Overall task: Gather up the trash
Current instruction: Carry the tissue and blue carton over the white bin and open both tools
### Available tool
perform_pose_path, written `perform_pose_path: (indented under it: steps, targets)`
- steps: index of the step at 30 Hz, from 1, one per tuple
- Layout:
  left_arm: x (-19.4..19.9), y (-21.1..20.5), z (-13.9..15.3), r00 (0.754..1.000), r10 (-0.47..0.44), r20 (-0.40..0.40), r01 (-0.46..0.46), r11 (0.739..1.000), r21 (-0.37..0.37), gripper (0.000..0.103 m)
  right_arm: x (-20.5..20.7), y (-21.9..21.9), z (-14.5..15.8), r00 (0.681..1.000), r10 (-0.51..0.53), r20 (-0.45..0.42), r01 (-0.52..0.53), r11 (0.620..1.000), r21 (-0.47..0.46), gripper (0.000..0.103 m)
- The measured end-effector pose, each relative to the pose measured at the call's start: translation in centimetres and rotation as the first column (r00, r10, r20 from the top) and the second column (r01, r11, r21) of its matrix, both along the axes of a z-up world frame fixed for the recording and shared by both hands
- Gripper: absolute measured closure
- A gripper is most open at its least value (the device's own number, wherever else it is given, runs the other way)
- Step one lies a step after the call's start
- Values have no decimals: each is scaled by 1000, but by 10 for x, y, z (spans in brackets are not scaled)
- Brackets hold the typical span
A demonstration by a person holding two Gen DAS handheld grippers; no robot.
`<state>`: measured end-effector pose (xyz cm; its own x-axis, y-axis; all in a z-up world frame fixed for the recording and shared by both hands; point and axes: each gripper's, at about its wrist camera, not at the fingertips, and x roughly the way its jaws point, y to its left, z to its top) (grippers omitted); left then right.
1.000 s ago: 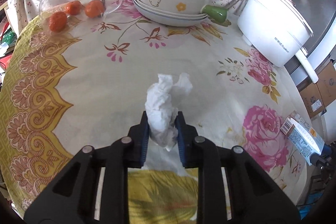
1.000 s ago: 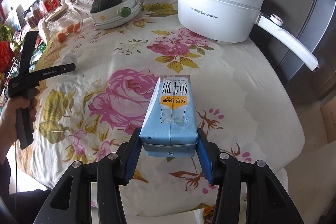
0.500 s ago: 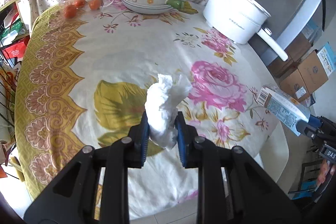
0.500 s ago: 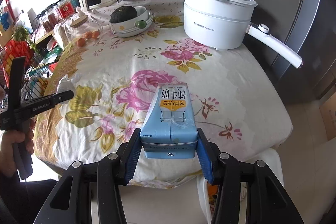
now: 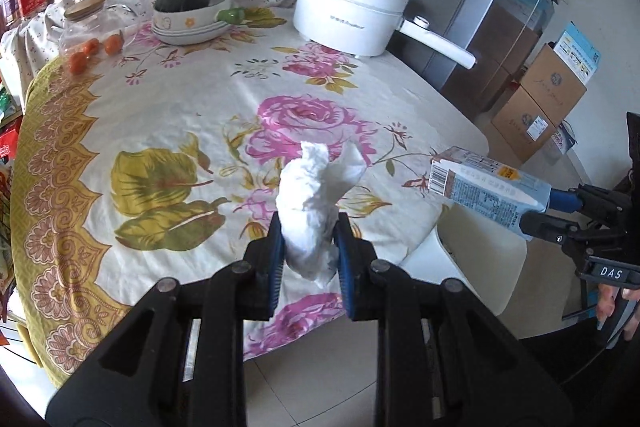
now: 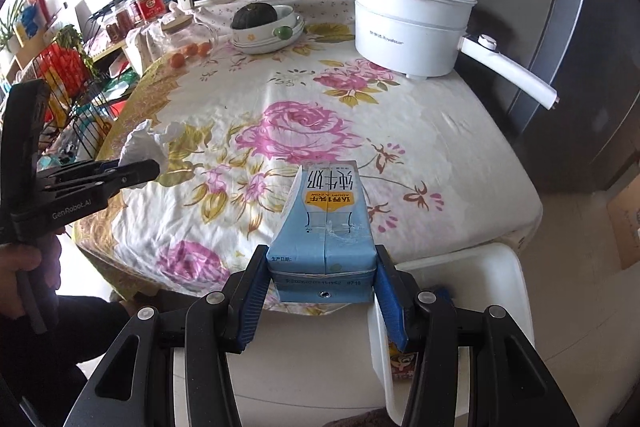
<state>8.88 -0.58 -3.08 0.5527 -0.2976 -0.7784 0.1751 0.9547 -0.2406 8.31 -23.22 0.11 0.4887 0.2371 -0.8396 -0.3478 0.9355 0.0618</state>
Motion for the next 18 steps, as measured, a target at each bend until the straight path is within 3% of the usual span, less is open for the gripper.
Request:
perform_pose_path:
  steps: [9, 18]
  targets:
    - [2, -49, -9, 996, -90, -19, 90, 996, 5, 77, -7, -73, -17, 985, -161, -56, 162, 987, 19, 52]
    - [6, -103, -20, 982, -186, -40, 187, 982, 18, 77, -12, -125, -40, 961, -253, -116, 255, 967, 1, 52]
